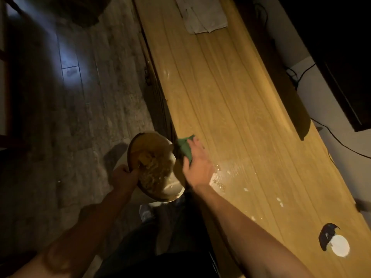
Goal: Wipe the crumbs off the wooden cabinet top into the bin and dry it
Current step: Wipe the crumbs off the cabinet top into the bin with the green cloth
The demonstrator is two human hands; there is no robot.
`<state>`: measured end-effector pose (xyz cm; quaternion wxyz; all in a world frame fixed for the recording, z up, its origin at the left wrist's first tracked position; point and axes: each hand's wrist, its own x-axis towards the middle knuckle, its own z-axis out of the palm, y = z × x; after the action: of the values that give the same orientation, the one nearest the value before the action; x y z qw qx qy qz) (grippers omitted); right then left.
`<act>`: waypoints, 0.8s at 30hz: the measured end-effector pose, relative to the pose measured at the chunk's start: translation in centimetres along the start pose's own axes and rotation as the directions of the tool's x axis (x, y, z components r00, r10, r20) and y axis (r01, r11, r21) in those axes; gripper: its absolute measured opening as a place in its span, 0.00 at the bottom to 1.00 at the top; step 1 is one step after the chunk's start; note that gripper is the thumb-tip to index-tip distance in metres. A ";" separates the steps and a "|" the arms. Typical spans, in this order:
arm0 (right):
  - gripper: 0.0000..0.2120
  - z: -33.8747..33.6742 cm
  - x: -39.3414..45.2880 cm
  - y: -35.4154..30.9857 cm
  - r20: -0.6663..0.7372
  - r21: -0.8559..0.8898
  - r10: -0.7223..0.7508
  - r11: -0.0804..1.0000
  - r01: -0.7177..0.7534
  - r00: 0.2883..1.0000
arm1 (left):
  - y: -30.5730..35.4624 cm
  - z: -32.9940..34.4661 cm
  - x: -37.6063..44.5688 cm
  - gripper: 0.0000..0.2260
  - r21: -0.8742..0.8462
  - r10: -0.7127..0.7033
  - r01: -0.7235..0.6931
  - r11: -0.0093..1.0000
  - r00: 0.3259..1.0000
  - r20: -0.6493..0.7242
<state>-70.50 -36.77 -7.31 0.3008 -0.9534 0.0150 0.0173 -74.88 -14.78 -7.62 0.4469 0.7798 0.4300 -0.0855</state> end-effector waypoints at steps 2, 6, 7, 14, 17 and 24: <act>0.26 2.3 -2.1 -2.3 0.157 0.089 0.042 0.994 -0.056 0.987 | -0.2 -0.5 -0.3 0.19 -0.028 -0.001 0.001 1.000 1.000 0.029; 0.16 5.4 -6.7 -6.4 0.402 0.332 0.091 0.913 -0.238 0.911 | -1.3 -1.9 -0.5 0.10 -0.048 -0.034 0.039 0.998 0.995 0.094; 0.16 5.7 -7.6 -7.1 0.359 0.359 0.127 0.896 -0.262 0.925 | -1.6 -2.3 -0.6 0.08 -0.066 -0.052 0.059 0.996 0.992 0.117; 0.15 4.0 -8.2 -5.5 0.261 0.480 0.287 0.790 -0.382 0.922 | -2.0 -3.9 -1.4 0.08 -0.091 -0.039 0.053 0.994 0.988 0.148; 0.09 2.4 -8.2 -4.3 0.238 0.613 0.378 0.656 -0.440 0.895 | -2.0 -4.2 -1.9 0.06 -0.057 -0.035 0.045 0.997 0.985 0.169; 0.12 -4.4 -8.1 -0.8 0.010 0.651 0.431 0.682 -0.333 0.902 | -1.7 -4.0 -2.9 0.09 0.037 -0.070 0.063 0.997 0.975 0.212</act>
<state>-78.43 -38.45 -2.90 0.5944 -0.7675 0.2403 0.0049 -78.92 -13.02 -4.89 0.4756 0.7579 0.4041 -0.1899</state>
